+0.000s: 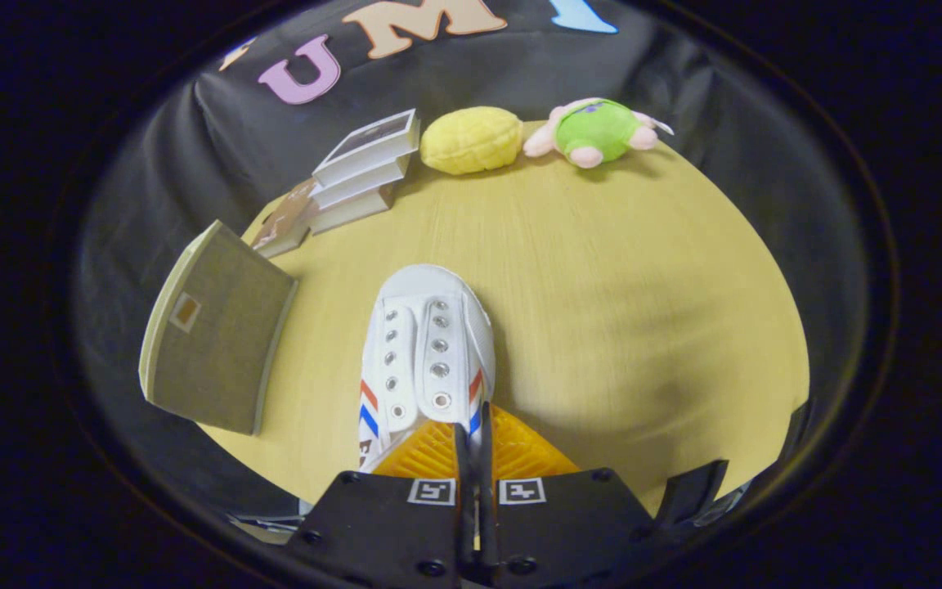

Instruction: Open the storage box then place both shoes into the box .Put the left shoe in first, then the right shoe, with the right side of both shoes facing outward in a uniform manner.

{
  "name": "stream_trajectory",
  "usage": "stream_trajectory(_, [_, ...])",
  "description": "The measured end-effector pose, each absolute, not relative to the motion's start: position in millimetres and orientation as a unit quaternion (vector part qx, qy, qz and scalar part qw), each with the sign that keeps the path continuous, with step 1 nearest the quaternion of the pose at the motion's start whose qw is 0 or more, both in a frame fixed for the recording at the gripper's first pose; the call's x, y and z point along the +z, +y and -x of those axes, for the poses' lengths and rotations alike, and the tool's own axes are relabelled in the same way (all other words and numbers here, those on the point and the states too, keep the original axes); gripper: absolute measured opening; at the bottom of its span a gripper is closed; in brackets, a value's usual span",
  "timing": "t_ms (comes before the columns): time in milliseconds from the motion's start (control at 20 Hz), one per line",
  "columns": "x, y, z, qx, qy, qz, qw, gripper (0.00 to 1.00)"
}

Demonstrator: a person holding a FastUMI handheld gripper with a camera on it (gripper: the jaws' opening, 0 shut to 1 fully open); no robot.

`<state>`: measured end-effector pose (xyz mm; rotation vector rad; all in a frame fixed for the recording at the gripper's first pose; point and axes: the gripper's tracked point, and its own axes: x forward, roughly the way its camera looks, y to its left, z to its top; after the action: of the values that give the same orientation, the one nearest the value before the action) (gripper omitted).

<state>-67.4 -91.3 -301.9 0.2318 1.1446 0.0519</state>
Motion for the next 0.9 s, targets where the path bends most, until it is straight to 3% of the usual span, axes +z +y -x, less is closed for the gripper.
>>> stream_trajectory(900, [-201.0,52.5,39.7,0.025,0.501,-0.184,0.845,0.06])
